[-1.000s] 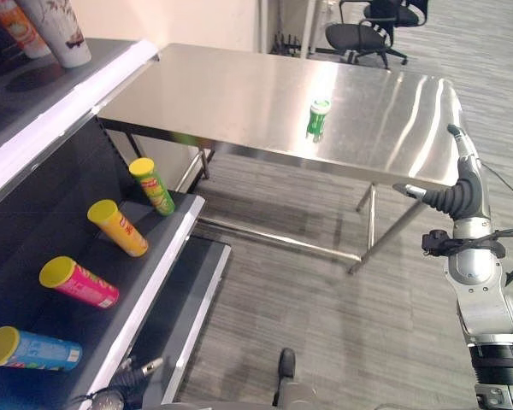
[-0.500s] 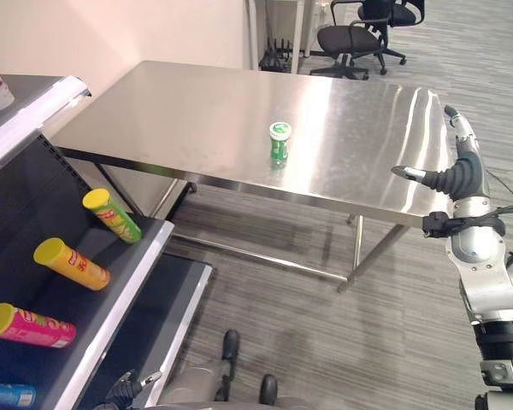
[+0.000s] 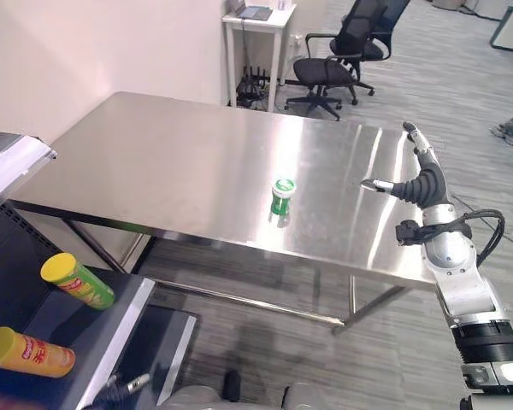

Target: Put the goods on the table back onto the shelves and tidy them up.

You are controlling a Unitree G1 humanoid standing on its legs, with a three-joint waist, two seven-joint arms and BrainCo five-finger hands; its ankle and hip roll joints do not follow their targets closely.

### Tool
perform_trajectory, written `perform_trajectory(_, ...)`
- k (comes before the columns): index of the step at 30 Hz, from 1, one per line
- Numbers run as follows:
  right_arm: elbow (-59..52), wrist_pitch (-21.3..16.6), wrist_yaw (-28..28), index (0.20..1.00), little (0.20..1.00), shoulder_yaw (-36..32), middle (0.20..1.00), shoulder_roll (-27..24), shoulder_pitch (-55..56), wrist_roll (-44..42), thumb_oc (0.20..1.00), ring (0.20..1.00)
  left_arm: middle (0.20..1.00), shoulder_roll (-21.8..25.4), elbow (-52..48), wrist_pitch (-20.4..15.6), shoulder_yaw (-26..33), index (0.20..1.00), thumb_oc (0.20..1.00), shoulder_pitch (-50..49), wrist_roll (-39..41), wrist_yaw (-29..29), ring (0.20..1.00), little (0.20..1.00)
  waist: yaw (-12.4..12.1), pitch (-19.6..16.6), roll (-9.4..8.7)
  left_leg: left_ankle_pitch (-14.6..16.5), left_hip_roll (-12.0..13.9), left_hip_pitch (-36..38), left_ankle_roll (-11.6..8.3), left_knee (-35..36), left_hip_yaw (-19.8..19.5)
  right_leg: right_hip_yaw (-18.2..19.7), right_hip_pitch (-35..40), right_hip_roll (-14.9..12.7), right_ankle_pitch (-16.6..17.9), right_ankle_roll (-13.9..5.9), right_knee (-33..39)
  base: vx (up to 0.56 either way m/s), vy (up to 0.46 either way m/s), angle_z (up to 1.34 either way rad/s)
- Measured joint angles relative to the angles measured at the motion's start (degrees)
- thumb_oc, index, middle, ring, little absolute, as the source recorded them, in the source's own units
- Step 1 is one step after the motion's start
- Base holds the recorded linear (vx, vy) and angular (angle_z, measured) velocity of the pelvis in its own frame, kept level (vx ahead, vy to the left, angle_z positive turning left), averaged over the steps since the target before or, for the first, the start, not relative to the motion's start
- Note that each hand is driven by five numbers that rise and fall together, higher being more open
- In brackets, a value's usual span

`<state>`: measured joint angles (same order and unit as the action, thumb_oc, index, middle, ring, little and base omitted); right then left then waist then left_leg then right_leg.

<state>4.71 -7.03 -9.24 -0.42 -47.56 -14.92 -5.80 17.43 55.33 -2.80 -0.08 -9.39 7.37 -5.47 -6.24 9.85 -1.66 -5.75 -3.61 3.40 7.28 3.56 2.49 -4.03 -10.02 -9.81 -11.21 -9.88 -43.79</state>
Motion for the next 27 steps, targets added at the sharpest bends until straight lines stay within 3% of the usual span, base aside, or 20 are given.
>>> perform_trajectory(2, 0.5, 0.0, 0.1, 1.000, 1.000, 0.0, 1.000, 0.0, -0.8, 0.0, 1.000, 1.000, 1.000, 0.0, 0.4, 0.1, 0.0, 1.000, 1.000, 0.1, 0.0, 0.0, 1.000, 1.000, -0.4, 0.1, -0.06, 0.4, 0.0, 0.3, 0.23, -0.7, -0.6, -0.3, 1.2, 0.4, 1.1, 0.56, 4.0, 0.38, -0.516, 0.24)
perform_trajectory(3, -3.3, -0.8, 0.3, 1.000, 1.000, -4.4, 1.000, -1.4, 6.8, -1.5, 1.000, 1.000, 1.000, 0.0, -0.8, 0.6, 0.1, 1.000, 1.000, 3.0, -0.1, -0.1, 1.000, 1.000, 0.0, 0.3, 2.46, 4.4, 2.5, -4.2, -3.73, -5.1, -9.0, 3.1, 0.7, 6.8, -5.0, 5.53, 11.2, 0.18, -0.234, 1.60)
perform_trajectory(4, -7.0, -1.2, 0.9, 1.000, 1.000, -6.7, 1.000, -4.6, 14.5, -2.2, 1.000, 1.000, 1.000, 0.2, -0.9, -0.1, -0.2, 1.000, 1.000, 5.2, 0.0, -0.1, 1.000, 1.000, 3.3, -0.2, 4.08, 3.7, 4.1, -8.0, -3.86, -5.0, -13.6, 6.5, 1.3, 10.9, -3.9, 4.60, 25.8, 0.10, -0.150, 1.83)
perform_trajectory(5, -5.9, -0.4, 2.4, 1.000, 1.000, -5.6, 1.000, -5.1, 13.2, -2.3, 1.000, 1.000, 1.000, 1.4, -1.1, -1.1, 0.1, 1.000, 1.000, 5.9, -0.1, -0.1, 1.000, 1.000, 4.4, 0.9, 2.77, 1.5, 4.2, -5.7, -4.82, -2.3, -11.3, 6.0, 0.7, 8.8, -1.1, 1.43, 32.4, 0.11, -0.183, 1.35)
perform_trajectory(6, -4.2, 0.0, 2.9, 1.000, 1.000, -5.5, 1.000, -2.8, 10.9, -2.7, 1.000, 1.000, 1.000, 2.2, 0.2, -0.8, 0.1, 1.000, 1.000, 6.3, -0.1, -0.1, 1.000, 1.000, 4.1, 1.1, -0.34, 0.6, 2.0, -3.1, -5.47, 0.5, -10.2, 6.7, 1.7, 4.9, 3.4, -0.19, 38.0, 0.10, -0.181, 0.36)
perform_trajectory(7, -3.6, 0.0, 3.0, 1.000, 1.000, -5.4, 1.000, -2.1, 10.5, -4.0, 1.000, 1.000, 1.000, 2.0, 1.1, -0.8, 0.0, 1.000, 1.000, 6.0, -0.1, -0.1, 1.000, 1.000, 4.3, 1.0, -1.81, 1.1, 0.3, -1.8, -5.91, 0.9, -11.3, 5.9, 3.9, 1.9, 9.8, 0.20, 41.2, 0.09, -0.169, 0.32)
perform_trajectory(8, -3.4, 0.0, 3.8, 1.000, 1.000, -5.1, 1.000, -2.2, 10.5, -5.0, 1.000, 1.000, 1.000, 1.0, 0.8, -1.0, -0.3, 1.000, 1.000, 4.9, -0.1, 0.0, 1.000, 1.000, 4.5, 1.0, -2.35, 2.4, 0.0, -0.4, -6.67, 1.5, -11.6, 5.3, 5.4, 1.6, 14.9, 1.87, 41.8, 0.07, -0.145, 0.52)
perform_trajectory(10, -3.4, -0.1, 6.3, 1.000, 1.000, -4.9, 1.000, -2.4, 10.6, -8.1, 1.000, 1.000, 1.000, -0.7, 0.9, -1.2, -1.1, 1.000, 1.000, 3.5, -0.1, 0.1, 1.000, 1.000, 4.3, 0.4, -0.89, 3.4, 2.1, -0.6, -7.69, 1.3, -11.2, 3.1, 6.6, 3.1, 14.8, 2.76, 43.9, 0.05, -0.119, 0.30)
perform_trajectory(13, -3.5, -0.1, 10.1, 1.000, 1.000, -4.8, 1.000, -3.7, 11.6, -10.8, 1.000, 1.000, 1.000, -1.5, 2.0, -1.0, -1.4, 1.000, 1.000, 1.5, -0.2, 0.7, 1.000, 1.000, 4.3, -0.1, -0.53, 3.9, 4.6, -2.5, -8.99, -0.3, -11.3, -0.1, 8.1, 4.8, 15.6, 2.73, 47.3, 0.05, -0.088, 0.35)
perform_trajectory(15, -3.6, -0.2, 11.5, 1.000, 1.000, -4.8, 1.000, -3.9, 11.8, -12.0, 1.000, 1.000, 1.000, -1.9, 2.4, -1.1, -1.8, 1.000, 1.000, 0.0, -0.2, 1.2, 1.000, 1.000, 4.2, -0.1, -0.70, 3.8, 5.3, -2.7, -9.14, -0.2, -11.3, -0.3, 8.8, 5.4, 15.7, 2.84, 47.8, 0.05, -0.074, 0.20)
perform_trajectory(23, -3.6, -0.1, 16.2, 1.000, 1.000, -4.1, 1.000, -3.9, 12.9, -14.6, 1.000, 1.000, 1.000, -2.2, 3.8, -1.1, -2.1, 1.000, 1.000, -2.2, -1.8, 2.3, 1.000, 1.000, 3.5, -1.3, -0.49, 3.0, 4.8, -1.4, -9.74, 1.4, -12.1, -2.0, 10.7, 4.6, 16.7, 3.80, 48.9, 0.05, -0.027, 0.14)
perform_trajectory(27, -2.4, 0.0, 17.2, 1.000, 1.000, 0.3, 1.000, -3.9, 11.4, -14.5, 1.000, 1.000, 1.000, -2.2, 3.2, -1.3, -2.3, 1.000, 1.000, -1.9, -1.8, 2.5, 1.000, 1.000, 3.8, -2.1, 0.32, 2.9, 4.3, -1.1, -9.58, 1.4, -13.7, -3.6, 11.8, 4.3, 16.5, 4.05, 48.9, 0.03, -0.012, 0.22)
